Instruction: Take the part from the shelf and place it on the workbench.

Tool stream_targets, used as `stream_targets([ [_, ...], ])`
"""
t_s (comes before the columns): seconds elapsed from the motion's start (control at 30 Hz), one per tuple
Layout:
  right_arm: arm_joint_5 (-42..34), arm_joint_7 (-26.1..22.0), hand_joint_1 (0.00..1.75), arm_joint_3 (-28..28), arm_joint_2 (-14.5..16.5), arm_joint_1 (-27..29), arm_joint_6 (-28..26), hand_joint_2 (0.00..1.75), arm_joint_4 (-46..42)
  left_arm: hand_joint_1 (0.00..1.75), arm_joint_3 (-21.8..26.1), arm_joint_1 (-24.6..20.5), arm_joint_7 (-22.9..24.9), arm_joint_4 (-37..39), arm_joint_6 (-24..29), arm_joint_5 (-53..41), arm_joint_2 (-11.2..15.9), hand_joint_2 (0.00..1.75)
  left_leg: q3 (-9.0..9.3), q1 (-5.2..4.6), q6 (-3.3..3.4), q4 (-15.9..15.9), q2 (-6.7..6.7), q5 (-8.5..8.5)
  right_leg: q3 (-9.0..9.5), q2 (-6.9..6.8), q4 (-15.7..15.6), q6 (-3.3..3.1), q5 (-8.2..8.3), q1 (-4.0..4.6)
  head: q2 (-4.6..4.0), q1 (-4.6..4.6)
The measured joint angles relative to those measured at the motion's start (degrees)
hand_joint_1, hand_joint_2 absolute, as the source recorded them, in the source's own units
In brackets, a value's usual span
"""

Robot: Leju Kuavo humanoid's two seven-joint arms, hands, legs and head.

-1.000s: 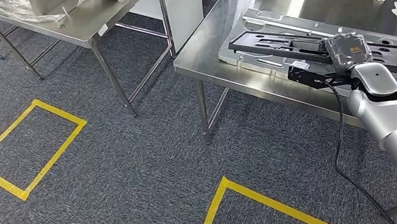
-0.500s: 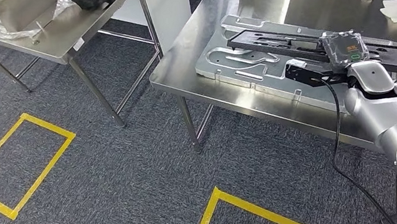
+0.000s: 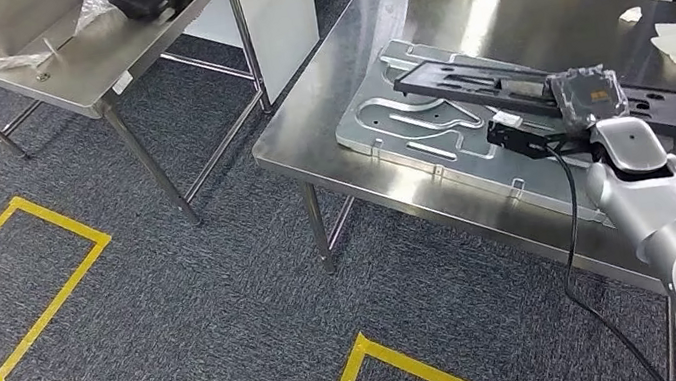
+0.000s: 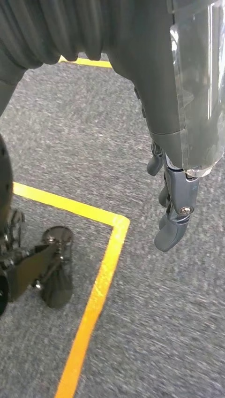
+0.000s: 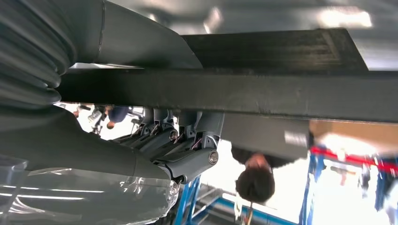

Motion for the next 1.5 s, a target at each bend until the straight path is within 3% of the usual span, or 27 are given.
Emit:
stream_targets([
  [0.07, -0.35, 0.10, 1.75, -0.20, -1.09, 1.99, -0.42, 1.75, -0.74, 0.00, 0.00, 0.14, 0.31, 0.00, 0.14, -0.03, -0.16, 1.75, 0.26, 0.29, -0.64, 1.12, -0.13, -1.10, 1.98, -0.40, -6.59, 0.79, 4.83, -0.48, 0.00, 0.00],
  [0.13, -0.56, 0.17, 1.75, -0.58, -2.04, 3.57, -1.10, 1.75, -1.76, 0.00, 0.00, 0.14, 0.33, 0.00, 0.23, -0.04, -0.22, 1.75, 0.18, 0.24, -1.34, 2.29, -0.14, -2.03, 3.91, -0.67, -11.61, 0.50, 6.90, -0.43, 0.00, -0.01],
  [0.17, -0.60, 0.21, 1.75, -0.86, -2.50, 4.42, -1.33, 1.75, -2.36, 0.00, 0.00, 0.16, 0.28, 0.00, 0.29, -0.05, -0.21, 1.75, 0.13, 0.15, -1.40, 2.62, -0.12, -2.42, 4.27, -0.68, -12.28, 0.06, 6.72, -0.32, 0.00, -0.02],
  [0.23, -0.54, 0.20, 1.75, -1.74, -3.36, 5.98, -1.20, 1.75, -3.83, 0.00, 0.00, 0.21, 0.00, 0.00, 0.41, -0.05, -0.15, 1.75, 0.24, 0.01, -0.85, 2.82, -0.02, -2.71, 4.51, -0.44, -12.48, -0.75, 6.67, -0.26, 0.00, -0.05],
  [0.3, -0.40, 0.04, 1.75, -2.81, -4.13, 7.08, -0.77, 1.75, -5.30, 0.00, 0.00, 0.22, -0.70, 0.00, 0.56, 0.15, -0.09, 1.75, 0.48, -0.02, -0.28, 2.76, 0.15, -2.75, 4.61, -0.21, -12.51, -0.97, 6.61, -0.25, 0.00, -0.07],
  [0.43, -0.03, -0.60, 1.75, -4.43, -5.31, 8.37, 0.06, 1.75, -7.68, 0.00, 0.31, -0.07, -2.74, 0.00, 0.99, 1.52, 0.01, 1.75, 0.73, 0.00, -0.36, 2.58, 0.27, -2.80, 4.76, -0.13, -12.50, -1.41, 6.44, -0.01, 0.00, -0.06],
  [0.5, 0.31, -0.80, 1.75, -4.97, -5.57, 8.66, 0.22, 1.75, -8.37, 0.00, 0.66, -0.12, -3.60, 0.00, 1.16, 1.93, 0.06, 1.75, 0.78, 0.02, -0.52, 2.53, 0.29, -2.80, 4.80, -0.13, -12.48, -1.55, 6.40, 0.07, 0.00, -0.06],
  [0.67, 0.73, -0.97, 1.75, -5.73, -5.62, 8.94, 0.19, 1.75, -8.89, 0.00, 1.11, -0.18, -4.34, 0.00, 1.56, 2.19, 0.07, 1.75, 0.85, 0.12, -1.73, 2.39, 0.31, -2.79, 4.82, -0.15, -12.44, -1.62, 6.36, 0.12, 0.00, -0.07],
  [0.97, 1.11, -1.90, 1.75, -6.25, -5.67, 9.31, 0.07, 1.75, -9.09, 0.00, 1.75, -0.17, -4.58, 0.00, 1.81, 3.22, 0.07, 1.75, 0.82, 0.05, -1.77, 2.48, 0.30, -2.80, 4.94, -0.18, -12.46, -1.60, 6.36, 0.06, 0.00, -0.07],
  [1.1, 1.23, -2.44, 0.00, -6.25, -5.65, 9.25, -0.10, 0.00, -9.06, 0.00, 1.85, -0.16, -4.57, 0.00, 1.71, 3.34, 0.07, 1.75, 0.77, 0.02, -1.76, 2.58, 0.30, -2.81, 4.99, -0.22, -12.48, -1.54, 6.39, 0.04, 0.00, -0.07],
  [1.5, 0.90, -3.29, 0.00, -6.27, -5.61, 9.12, -0.81, 0.00, -8.91, 0.00, 1.76, -0.18, -3.45, 0.00, 1.71, 2.73, 0.07, 1.75, 0.79, 0.00, -1.73, 2.69, 0.30, -2.82, 5.09, -0.25, -12.51, -1.44, 6.44, 0.02, 0.00, -0.07],
])
